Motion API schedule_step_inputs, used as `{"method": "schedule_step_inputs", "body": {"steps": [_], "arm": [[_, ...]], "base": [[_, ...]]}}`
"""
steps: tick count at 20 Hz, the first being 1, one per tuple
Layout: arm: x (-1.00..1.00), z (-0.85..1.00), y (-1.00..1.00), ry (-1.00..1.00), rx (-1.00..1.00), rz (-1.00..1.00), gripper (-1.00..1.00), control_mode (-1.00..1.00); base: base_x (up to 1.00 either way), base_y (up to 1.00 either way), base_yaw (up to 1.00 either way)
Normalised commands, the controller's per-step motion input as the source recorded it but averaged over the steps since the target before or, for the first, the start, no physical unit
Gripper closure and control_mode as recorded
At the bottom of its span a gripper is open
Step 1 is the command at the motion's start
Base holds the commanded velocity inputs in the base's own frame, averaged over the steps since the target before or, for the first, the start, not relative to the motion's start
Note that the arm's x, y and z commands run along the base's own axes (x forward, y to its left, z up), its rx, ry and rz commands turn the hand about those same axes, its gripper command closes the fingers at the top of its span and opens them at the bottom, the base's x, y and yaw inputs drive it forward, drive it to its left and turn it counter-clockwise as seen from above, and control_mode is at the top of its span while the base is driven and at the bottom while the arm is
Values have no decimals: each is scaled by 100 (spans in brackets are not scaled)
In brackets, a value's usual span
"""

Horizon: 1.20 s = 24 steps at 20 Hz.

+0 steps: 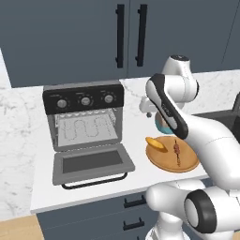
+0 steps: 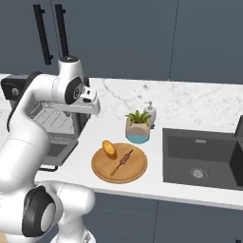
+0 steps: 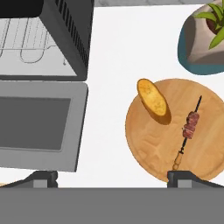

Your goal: Pick up the kebab skewer and baguette bread, and place them inside the toaster oven. Close the toaster oven door and start by setting the timer.

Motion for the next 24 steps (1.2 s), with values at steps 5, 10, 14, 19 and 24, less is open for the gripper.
{"method": "schedule_step_inputs", "body": {"steps": [5,10,14,19,24], "arm": [[0,0,0,0,0,0,-100,100],[0,0,0,0,0,0,-100,100],[0,0,0,0,0,0,-100,100],[0,0,0,0,0,0,-100,100],[0,0,0,0,0,0,-100,100]], "base": [[53,-3,6],[53,-6,19],[69,-1,4],[76,0,0],[90,0,0]]}}
